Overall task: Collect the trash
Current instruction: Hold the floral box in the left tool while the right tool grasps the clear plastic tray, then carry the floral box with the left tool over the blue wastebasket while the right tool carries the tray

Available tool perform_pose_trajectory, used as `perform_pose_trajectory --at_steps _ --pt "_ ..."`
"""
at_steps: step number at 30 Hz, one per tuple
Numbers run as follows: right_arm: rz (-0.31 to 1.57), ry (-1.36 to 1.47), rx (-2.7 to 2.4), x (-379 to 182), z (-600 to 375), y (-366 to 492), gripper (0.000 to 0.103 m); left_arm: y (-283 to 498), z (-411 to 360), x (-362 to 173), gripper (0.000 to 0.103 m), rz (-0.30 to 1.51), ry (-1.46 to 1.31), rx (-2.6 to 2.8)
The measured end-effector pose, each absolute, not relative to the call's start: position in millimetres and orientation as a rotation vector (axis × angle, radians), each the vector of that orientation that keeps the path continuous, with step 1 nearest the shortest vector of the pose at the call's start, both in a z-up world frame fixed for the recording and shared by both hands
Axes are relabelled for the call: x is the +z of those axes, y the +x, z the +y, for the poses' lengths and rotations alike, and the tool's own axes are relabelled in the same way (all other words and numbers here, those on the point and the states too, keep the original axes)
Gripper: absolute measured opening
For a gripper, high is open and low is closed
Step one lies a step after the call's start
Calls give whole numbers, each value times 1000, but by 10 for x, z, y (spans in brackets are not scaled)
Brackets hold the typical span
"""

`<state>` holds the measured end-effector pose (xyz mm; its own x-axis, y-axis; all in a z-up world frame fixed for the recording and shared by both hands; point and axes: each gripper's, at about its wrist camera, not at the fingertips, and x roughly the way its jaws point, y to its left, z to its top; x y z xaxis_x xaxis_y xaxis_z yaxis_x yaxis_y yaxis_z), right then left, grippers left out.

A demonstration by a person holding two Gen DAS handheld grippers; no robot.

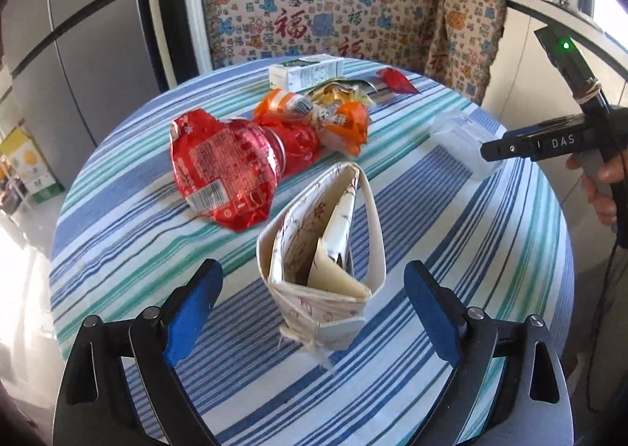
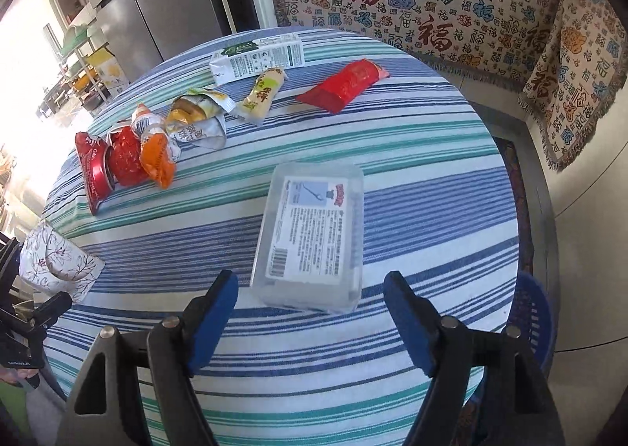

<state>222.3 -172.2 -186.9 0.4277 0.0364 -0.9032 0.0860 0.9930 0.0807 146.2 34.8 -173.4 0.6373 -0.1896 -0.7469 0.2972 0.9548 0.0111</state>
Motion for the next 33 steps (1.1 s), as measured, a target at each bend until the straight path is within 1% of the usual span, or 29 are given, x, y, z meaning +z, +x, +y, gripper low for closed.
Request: perform_pose_trajectory --at_steps 2,4,5,6,7,9,12,21,26,33 --pt "1158 93 -44 -1907 -1678 2320 78 1496 350 -1717 90 826 121 -270" --pt "1192 86 -75 -1975 -1690 2419 78 1503 374 -1709 82 832 87 -278" --pt "1198 98 -83 -1996 -1727 2436 78 1514 383 -1714 71 840 72 -288" --pt "1194 115 -88 -1994 -1764 2438 69 1521 385 -1725 53 849 65 -296" --pt "1189 122 -92 -1978 -1786 2417 61 1523 381 -1741 42 860 67 -295" --pt "1168 112 -86 -1916 -1793 2329 61 1486 383 -1730 39 850 74 -281" --pt "1142 116 -58 -1816 -1791 2185 61 1460 402 -1705 36 856 24 -269" --pt "1091 190 4 -1696 -1964 1855 61 1434 119 -1523 36 847 -44 -277" --pt "1050 234 -17 -1570 -2283 1665 61 1489 -312 -1436 36 855 -47 -325" --pt "994 319 -135 -1441 -3106 1262 61 1617 -1330 -1241 36 851 -13 -468"
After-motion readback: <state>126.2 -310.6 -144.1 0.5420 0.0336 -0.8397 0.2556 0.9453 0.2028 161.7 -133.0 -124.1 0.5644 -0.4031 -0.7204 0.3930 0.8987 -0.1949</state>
